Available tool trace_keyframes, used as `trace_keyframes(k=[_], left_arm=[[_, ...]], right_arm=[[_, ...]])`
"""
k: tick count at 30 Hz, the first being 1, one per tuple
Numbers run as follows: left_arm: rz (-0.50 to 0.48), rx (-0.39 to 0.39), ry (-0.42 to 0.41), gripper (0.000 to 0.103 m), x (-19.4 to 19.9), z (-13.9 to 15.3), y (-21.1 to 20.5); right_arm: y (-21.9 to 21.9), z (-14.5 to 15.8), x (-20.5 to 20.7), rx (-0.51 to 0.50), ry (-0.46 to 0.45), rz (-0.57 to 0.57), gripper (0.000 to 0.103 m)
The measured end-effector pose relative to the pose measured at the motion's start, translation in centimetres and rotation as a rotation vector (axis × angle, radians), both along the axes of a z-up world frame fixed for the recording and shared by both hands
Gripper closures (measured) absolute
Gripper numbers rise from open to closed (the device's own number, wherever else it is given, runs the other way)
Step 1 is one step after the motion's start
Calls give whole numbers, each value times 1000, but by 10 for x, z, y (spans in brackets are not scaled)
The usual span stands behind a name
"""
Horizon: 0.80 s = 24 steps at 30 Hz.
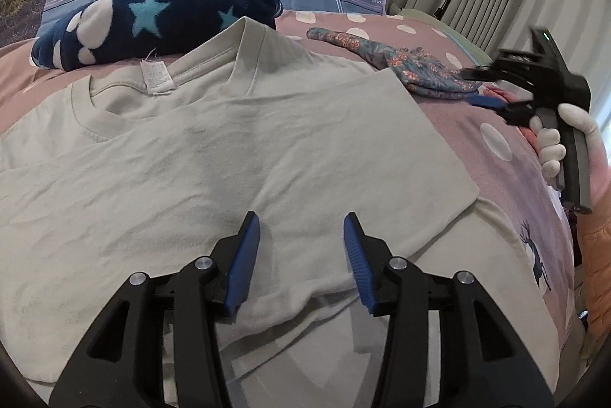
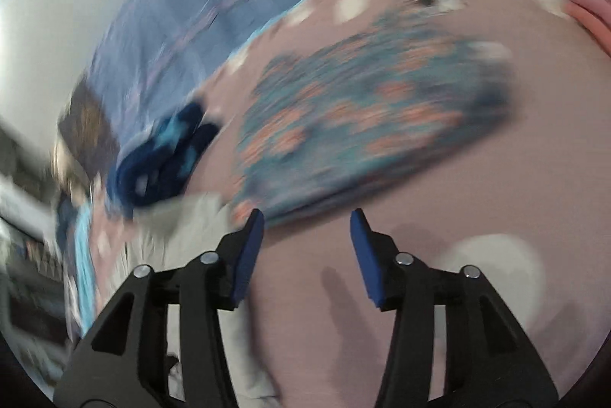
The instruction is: Fold small clothes
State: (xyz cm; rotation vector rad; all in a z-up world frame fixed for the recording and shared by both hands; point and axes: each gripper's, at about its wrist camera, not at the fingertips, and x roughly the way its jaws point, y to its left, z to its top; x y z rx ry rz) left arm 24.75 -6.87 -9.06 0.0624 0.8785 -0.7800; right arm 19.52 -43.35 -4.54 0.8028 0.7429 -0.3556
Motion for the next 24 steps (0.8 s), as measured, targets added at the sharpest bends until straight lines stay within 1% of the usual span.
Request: trace_keyframes(k=[1,2,3,4,5,6,7,8,9,10,11,12,13,14,15,16,17,18,19,20,21,22,23,24], left_arm=[[-1,1,-1,55,0,0,0],[-2,4,-3,55,-1,0,-1],[-3,5,-3,54,-1,0,-1],[-5,7,-4,53,-1,0,-2],[-8,9,-5,52,-2,0,-2],[-8,12,-8,52,-2,0,-3],[-8,14,-10,52,-2,0,-3],[-8,15,-10,52,-2,1,-4],[-8,16,-11,52,-2,1,-4],[-8,15,-12,52,-2,1,-4],[-8,15,-11,52,-2,1,-3],[-8,16,-12,52,-2,0,-3],[-8,18,-13,52,-3,0,-3],[-8,22,-15,52,-3,0,-4],[-8,27,-19,52,-4,0,-4],[-8,30,-21,52,-4,0,-4],[-9,30,-22,52,-4,0,-4],[-10,30,-21,52,-4,0,-3],[-12,28,-20,51,-5,0,-3],[-12,28,-20,51,-5,0,-3],[-12,29,-20,51,-5,0,-3],[-12,30,-21,51,-5,0,-3],[-12,31,-22,51,-5,0,-3],[-12,32,-22,51,-5,0,-3]], right_arm=[[-16,1,-11,2,-10,-81,33],[-35,0,-20,13,-24,-165,30],[-46,-3,-22,28,-31,-199,23],[-59,-9,-18,67,-37,-214,20],[-73,-21,-9,146,-49,-210,20],[-80,-29,-4,195,-68,-213,20],[-86,-33,5,216,-91,-223,27],[-88,-31,11,194,-110,-215,46],[-89,-24,25,119,-102,-173,93],[-86,-12,34,12,-76,-162,92],[-86,-5,37,-47,-70,-168,92],[-88,7,43,-137,-61,-167,92],[-94,15,49,-209,-32,-171,92],[-104,20,58,-301,49,-198,91],[-111,19,64,-350,127,-209,83],[-117,19,71,-420,245,-241,78],[-119,23,69,-482,300,-305,77],[-116,33,60,-556,303,-407,74],[-108,42,54,-596,282,-455,70],[-96,51,49,-626,233,-468,70],[-73,61,53,-645,140,-394,70],[-60,62,60,-627,103,-288,70],[-43,60,75,-571,85,-117,70],[-19,51,98,-458,89,109,72]])
